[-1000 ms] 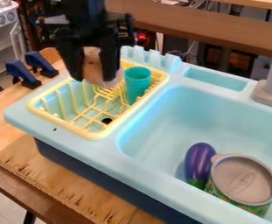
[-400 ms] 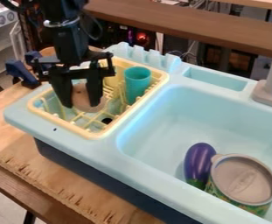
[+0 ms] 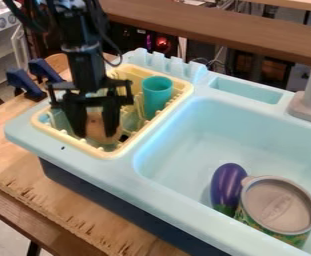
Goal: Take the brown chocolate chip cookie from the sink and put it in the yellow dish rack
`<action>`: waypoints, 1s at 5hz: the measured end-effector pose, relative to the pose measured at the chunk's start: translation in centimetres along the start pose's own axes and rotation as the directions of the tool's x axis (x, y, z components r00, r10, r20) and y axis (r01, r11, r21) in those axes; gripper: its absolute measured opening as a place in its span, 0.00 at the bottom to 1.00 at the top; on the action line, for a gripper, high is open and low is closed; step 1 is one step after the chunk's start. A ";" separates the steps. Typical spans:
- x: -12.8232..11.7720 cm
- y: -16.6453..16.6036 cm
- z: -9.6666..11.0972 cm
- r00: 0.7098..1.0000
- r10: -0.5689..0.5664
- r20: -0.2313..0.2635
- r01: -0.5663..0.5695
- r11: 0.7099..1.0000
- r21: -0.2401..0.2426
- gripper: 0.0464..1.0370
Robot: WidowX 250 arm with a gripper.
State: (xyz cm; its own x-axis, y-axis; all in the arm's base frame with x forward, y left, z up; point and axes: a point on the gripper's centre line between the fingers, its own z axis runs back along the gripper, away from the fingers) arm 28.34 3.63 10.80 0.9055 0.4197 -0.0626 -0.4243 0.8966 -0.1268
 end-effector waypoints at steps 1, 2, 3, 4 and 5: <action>0.6 -0.4 -0.8 1.000 -0.026 -0.012 0.025 1.000 -0.014 0.64; 0.8 -0.9 -0.8 0.999 -0.041 -0.034 0.041 0.999 -0.012 0.90; 0.7 -2.1 -0.1 0.997 -0.078 -0.022 0.078 0.997 -0.010 0.97; 0.2 -4.3 2.8 0.988 -0.148 0.054 0.148 0.989 -0.004 0.97; -0.4 -5.6 5.3 0.979 -0.180 0.101 0.178 0.984 0.023 0.97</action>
State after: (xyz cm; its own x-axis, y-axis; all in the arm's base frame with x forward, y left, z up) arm 30.33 -0.77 16.81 0.9626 0.2638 0.0614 -0.2559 0.9601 -0.1132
